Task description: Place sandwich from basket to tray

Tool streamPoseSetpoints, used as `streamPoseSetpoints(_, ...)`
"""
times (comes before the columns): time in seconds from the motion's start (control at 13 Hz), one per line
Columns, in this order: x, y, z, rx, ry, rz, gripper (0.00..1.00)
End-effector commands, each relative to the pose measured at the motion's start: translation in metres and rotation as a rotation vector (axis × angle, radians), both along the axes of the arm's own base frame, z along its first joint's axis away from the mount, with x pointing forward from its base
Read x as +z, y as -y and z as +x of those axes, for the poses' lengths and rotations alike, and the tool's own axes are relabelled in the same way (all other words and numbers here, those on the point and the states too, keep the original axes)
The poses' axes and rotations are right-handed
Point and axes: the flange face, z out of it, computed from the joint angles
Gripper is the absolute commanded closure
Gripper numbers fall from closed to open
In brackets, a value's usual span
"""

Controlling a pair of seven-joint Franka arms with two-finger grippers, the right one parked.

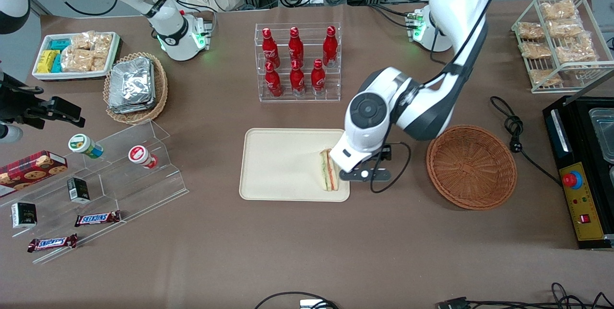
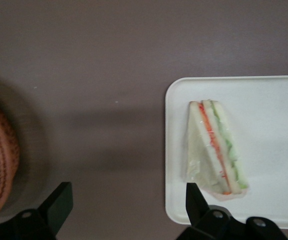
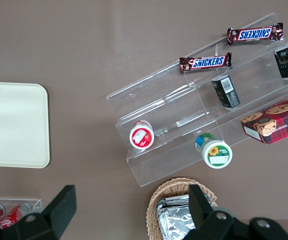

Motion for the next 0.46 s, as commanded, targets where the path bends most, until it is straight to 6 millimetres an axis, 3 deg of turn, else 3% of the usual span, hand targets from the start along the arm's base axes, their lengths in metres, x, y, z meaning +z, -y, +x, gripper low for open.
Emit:
streamPoseSetpoints(0.0,0.021,-0.039,-0.043,0.016,0.024,0.009,0.00)
streamPoseSetpoints(0.23,0.038,-0.067,-0.063,0.026,0.035,0.039,0.00)
streamPoseSetpoints(0.38,0.054,-0.103,-0.055,0.041,0.033,0.024,0.00)
